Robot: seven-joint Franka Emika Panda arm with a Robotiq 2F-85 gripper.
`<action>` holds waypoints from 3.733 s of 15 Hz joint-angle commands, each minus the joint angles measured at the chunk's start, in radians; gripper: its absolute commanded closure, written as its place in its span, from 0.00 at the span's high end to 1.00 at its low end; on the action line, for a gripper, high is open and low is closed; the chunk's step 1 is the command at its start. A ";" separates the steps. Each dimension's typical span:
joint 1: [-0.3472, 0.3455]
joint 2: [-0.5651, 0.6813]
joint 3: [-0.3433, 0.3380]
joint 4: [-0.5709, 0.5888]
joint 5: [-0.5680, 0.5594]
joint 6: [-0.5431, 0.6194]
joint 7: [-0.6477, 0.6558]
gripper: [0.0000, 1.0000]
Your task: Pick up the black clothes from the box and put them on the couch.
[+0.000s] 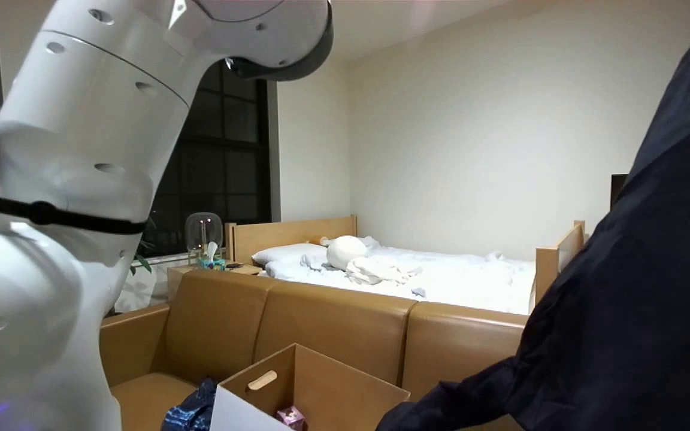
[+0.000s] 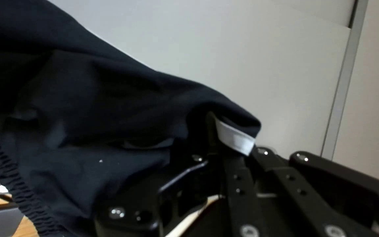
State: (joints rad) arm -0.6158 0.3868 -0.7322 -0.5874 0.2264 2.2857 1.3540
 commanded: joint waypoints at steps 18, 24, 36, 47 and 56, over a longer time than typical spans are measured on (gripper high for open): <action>-0.190 0.272 0.664 0.147 0.063 -0.589 -0.485 0.01; -0.125 0.367 0.611 0.202 -0.061 -0.805 -0.657 0.01; 0.027 0.604 0.556 0.248 -0.188 -0.604 -0.436 0.01; 0.053 0.759 0.626 0.229 -0.150 -0.672 -0.604 0.01; 0.063 1.127 0.714 0.224 -0.070 -0.774 -0.755 0.01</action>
State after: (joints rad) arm -0.5375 1.4125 -0.0325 -0.3971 0.1300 1.5718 0.6731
